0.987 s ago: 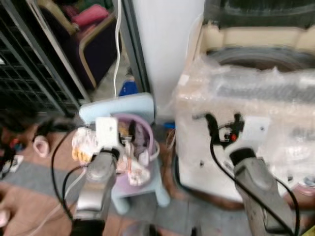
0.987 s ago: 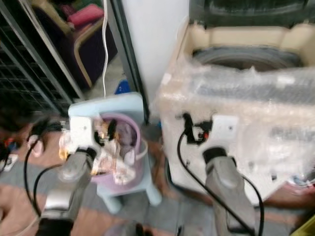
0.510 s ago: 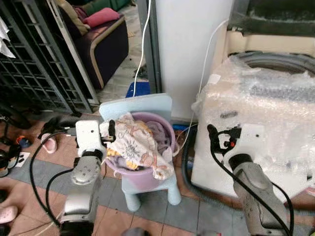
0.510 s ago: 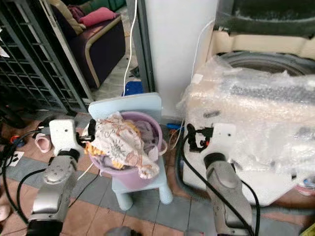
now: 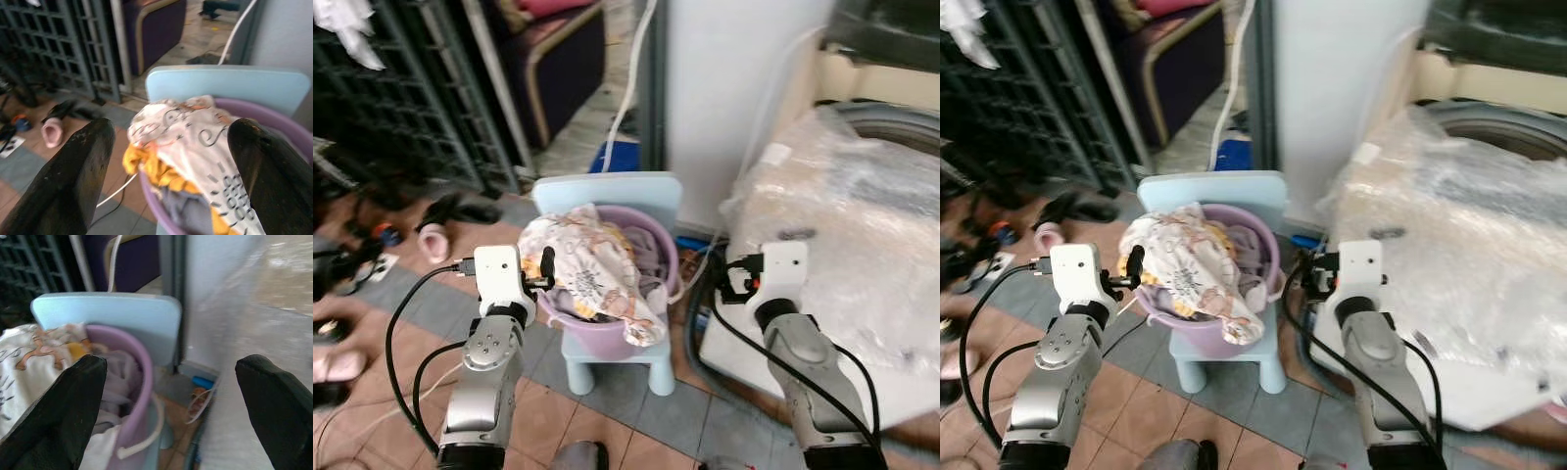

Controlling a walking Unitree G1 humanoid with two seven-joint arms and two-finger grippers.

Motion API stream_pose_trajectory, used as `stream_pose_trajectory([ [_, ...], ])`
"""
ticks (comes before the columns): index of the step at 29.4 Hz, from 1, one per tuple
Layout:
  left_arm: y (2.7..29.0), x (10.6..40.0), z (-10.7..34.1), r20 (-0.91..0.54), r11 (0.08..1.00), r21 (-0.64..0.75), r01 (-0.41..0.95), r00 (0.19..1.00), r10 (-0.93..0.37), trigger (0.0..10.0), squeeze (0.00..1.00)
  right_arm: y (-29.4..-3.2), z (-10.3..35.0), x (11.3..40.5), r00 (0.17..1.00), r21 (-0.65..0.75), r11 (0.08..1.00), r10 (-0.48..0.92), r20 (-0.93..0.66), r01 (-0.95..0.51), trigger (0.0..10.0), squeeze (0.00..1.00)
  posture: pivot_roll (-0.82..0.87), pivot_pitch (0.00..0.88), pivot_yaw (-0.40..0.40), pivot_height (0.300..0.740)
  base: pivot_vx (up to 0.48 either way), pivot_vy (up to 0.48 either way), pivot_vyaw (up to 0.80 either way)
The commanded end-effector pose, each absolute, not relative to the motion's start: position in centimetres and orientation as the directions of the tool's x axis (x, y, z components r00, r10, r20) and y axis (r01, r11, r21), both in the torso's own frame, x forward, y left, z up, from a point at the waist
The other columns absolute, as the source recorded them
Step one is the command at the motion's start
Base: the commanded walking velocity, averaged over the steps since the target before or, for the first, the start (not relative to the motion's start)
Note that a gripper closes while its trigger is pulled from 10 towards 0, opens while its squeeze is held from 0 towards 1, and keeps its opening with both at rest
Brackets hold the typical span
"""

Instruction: Clothes washing

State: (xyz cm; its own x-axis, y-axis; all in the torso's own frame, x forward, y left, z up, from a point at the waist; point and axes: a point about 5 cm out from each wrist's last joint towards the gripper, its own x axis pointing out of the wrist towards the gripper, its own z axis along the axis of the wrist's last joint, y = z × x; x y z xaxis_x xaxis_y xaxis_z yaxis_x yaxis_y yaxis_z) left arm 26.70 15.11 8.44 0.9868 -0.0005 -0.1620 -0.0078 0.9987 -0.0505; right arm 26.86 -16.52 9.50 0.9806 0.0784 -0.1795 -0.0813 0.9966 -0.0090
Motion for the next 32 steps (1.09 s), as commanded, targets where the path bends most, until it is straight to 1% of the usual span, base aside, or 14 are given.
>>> stream_pose_trajectory([
  [1,15.3,26.7,8.4,-0.170,0.999,-0.046,-0.008,0.985,0.000,10.0,0.00,-16.3,9.1,26.9,0.975,-0.011,0.995,0.091,-0.201,-0.095,10.0,0.81,-0.07,0.016,0.085,0.740,0.000,0.000,0.00],
  [2,15.3,26.6,8.4,-0.176,0.999,-0.040,0.000,0.984,-0.007,10.0,0.00,-16.1,8.9,27.1,0.972,0.012,0.994,0.112,-0.207,-0.112,10.0,0.49,-0.07,0.016,0.085,0.740,0.000,0.000,0.00],
  [3,15.3,26.6,8.4,-0.177,0.999,-0.036,0.001,0.984,-0.008,10.0,0.00,-16.2,8.8,27.2,0.970,-0.005,0.993,0.111,-0.215,-0.115,10.0,0.07,-0.07,0.020,0.082,0.740,0.000,0.000,0.00],
  [4,15.3,26.6,8.4,-0.178,0.999,-0.035,0.001,0.984,-0.007,10.0,0.00,-16.3,8.6,27.3,0.969,-0.028,0.993,0.103,-0.226,-0.113,10.0,0.00,-0.07,0.020,0.082,0.740,0.000,0.000,0.00],
  [8,15.6,26.7,8.7,-0.180,1.000,-0.031,0.002,0.984,-0.008,10.0,0.00,-16.9,8.1,27.9,0.963,-0.070,0.994,0.065,-0.260,-0.086,10.0,0.00,-0.04,0.037,0.091,0.740,0.000,0.000,0.00],
  [10,15.7,26.7,9.0,-0.173,1.000,-0.025,0.006,0.985,-0.010,10.0,0.00,-16.8,8.2,28.2,0.963,-0.070,0.992,0.083,-0.257,-0.104,10.0,0.00,-0.04,0.049,0.094,0.740,0.000,0.000,0.00],
  [11,16.3,26.7,9.5,-0.160,1.000,-0.018,-0.006,0.987,0.003,10.0,0.00,-16.3,8.7,28.7,0.965,-0.103,0.982,0.133,-0.225,-0.159,10.0,0.00,-0.03,0.069,0.101,0.740,0.000,0.000,0.80],
  [12,16.7,26.6,9.6,-0.160,1.000,-0.013,-0.017,0.987,0.015,10.0,0.00,-16.1,9.1,29.1,0.969,-0.125,0.978,0.139,-0.202,-0.166,10.0,0.00,-0.03,0.069,0.101,0.740,0.000,0.000,0.80],
  [16,16.9,26.6,9.8,-0.160,1.000,-0.002,-0.022,0.987,0.021,10.0,0.00,-15.7,9.6,29.5,0.974,-0.125,0.978,0.142,-0.179,-0.165,10.0,0.00,-0.02,0.086,0.098,0.740,0.000,0.000,0.80],
  [20,16.1,26.5,9.7,-0.167,1.000,-0.021,-0.001,0.986,-0.003,10.0,0.00,-14.8,9.3,29.4,0.970,-0.052,0.985,0.154,-0.191,-0.166,10.0,0.00,-0.02,0.096,0.096,0.740,0.000,0.000,0.70],
  [25,15.7,26.4,9.5,-0.177,1.000,-0.024,0.014,0.984,-0.018,10.0,0.00,-15.0,8.8,29.4,0.967,-0.050,0.987,0.140,-0.215,-0.154,10.0,0.00,-0.03,0.091,0.094,0.740,0.000,0.000,0.00],
  [27,15.7,26.3,9.5,-0.183,1.000,-0.021,0.015,0.983,-0.019,10.0,0.00,-15.1,9.0,29.6,0.973,-0.127,0.981,0.119,-0.199,-0.146,10.0,0.00,-0.03,0.093,0.091,0.740,0.249,0.000,0.00],
  [30,15.8,26.2,9.4,-0.186,1.000,-0.019,0.016,0.982,-0.019,10.0,0.00,-14.4,8.9,29.4,0.963,-0.067,0.978,0.180,-0.199,-0.197,10.0,0.00,-0.03,0.091,0.088,0.740,0.255,0.000,0.00],
  [32,15.8,26.1,9.3,-0.189,1.000,-0.020,0.014,0.982,-0.018,10.0,0.00,-14.3,8.7,29.4,0.962,-0.084,0.977,0.173,-0.211,-0.194,10.0,0.00,-0.02,0.090,0.087,0.740,0.281,0.000,0.00],
])
